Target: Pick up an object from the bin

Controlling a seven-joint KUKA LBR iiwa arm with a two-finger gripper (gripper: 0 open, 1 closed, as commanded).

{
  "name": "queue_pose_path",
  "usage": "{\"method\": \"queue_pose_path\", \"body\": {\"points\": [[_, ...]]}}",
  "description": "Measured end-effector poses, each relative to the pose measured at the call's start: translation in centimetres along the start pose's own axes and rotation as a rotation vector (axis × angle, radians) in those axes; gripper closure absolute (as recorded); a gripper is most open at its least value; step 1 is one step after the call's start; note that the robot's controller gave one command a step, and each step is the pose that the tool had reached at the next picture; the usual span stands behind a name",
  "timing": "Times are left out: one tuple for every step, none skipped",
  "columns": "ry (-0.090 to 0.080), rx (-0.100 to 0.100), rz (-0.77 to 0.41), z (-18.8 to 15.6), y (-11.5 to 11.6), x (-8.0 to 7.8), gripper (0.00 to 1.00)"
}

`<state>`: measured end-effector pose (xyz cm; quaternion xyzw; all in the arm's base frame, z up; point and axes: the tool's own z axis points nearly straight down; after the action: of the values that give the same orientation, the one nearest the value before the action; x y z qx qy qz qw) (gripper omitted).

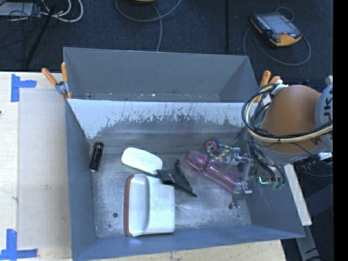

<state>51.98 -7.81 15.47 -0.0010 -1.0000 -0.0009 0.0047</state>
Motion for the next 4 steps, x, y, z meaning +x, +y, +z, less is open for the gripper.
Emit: {"method": "queue_pose_path", "body": {"points": [[-0.008, 0.001, -0.003, -0.4, 0.0, -0.2, 0.0], [-0.028, 0.001, 0.128, 4.7, -4.1, -1.7, 0.0], [0.004, -0.001, 0.328, 8.5, -6.0, -3.1, 0.0], [-0.014, -0.002, 0.573, 8.4, -4.9, -0.4, 0.0]]}}
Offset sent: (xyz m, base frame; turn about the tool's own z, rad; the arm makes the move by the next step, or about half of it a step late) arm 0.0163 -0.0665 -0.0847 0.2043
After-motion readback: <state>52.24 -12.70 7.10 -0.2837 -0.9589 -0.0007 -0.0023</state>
